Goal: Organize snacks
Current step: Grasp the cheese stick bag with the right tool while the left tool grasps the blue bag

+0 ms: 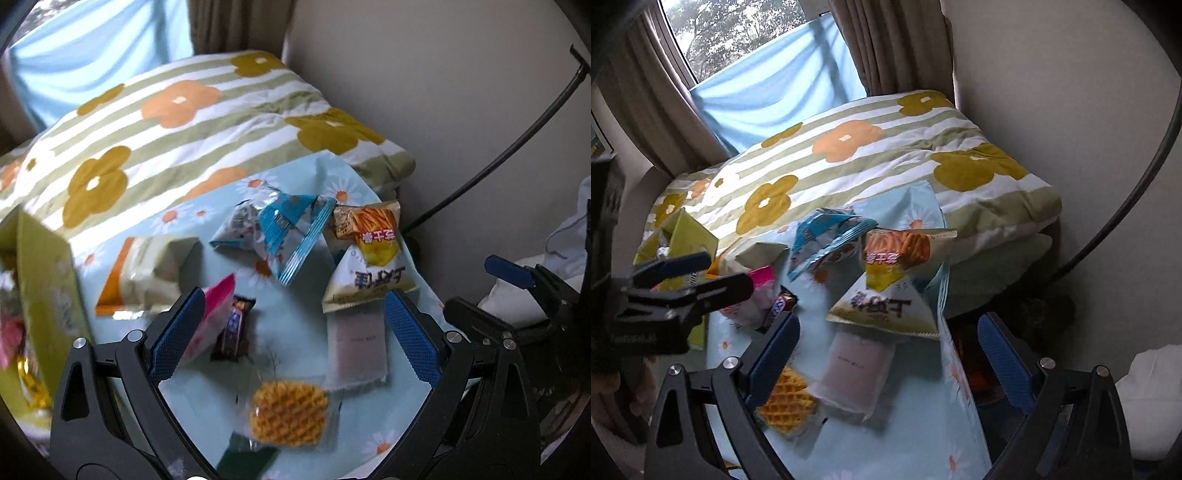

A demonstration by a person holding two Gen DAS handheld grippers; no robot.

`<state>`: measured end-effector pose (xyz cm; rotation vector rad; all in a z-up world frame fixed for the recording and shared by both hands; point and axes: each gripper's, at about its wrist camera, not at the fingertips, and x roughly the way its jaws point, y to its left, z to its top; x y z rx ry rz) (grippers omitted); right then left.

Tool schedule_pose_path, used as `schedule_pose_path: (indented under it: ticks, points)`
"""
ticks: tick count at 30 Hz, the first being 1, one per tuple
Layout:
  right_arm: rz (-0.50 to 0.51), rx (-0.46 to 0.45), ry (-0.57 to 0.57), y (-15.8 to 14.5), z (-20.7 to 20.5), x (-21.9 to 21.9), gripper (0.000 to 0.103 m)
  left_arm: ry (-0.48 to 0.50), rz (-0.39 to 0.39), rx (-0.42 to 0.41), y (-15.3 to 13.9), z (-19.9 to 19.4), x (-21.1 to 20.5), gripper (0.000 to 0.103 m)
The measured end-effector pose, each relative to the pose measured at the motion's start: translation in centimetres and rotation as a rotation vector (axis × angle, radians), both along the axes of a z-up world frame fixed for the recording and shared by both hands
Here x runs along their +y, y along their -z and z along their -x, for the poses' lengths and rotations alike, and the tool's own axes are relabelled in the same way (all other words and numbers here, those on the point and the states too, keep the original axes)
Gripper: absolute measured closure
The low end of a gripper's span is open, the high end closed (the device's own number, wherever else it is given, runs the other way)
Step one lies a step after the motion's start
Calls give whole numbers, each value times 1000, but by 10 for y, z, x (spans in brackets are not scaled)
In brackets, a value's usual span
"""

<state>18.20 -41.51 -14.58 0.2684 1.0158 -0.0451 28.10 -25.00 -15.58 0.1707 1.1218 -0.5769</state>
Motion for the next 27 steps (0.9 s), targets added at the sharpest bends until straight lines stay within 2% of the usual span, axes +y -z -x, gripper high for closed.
schedule_pose_path:
  ticks: [12, 16, 22, 27]
  points:
    - [21, 59, 1, 34, -35, 5, 7, 97, -129, 89, 68, -60, -42, 6]
    - [76, 91, -9, 47, -48, 12, 7, 123, -172, 75, 83, -74, -49, 6]
    - [115, 108, -13, 59, -61, 19, 7, 188, -190, 76, 97, -87, -61, 6]
    - [147, 115, -16, 64, -67, 21, 7, 234, -212, 39, 103, -91, -73, 6]
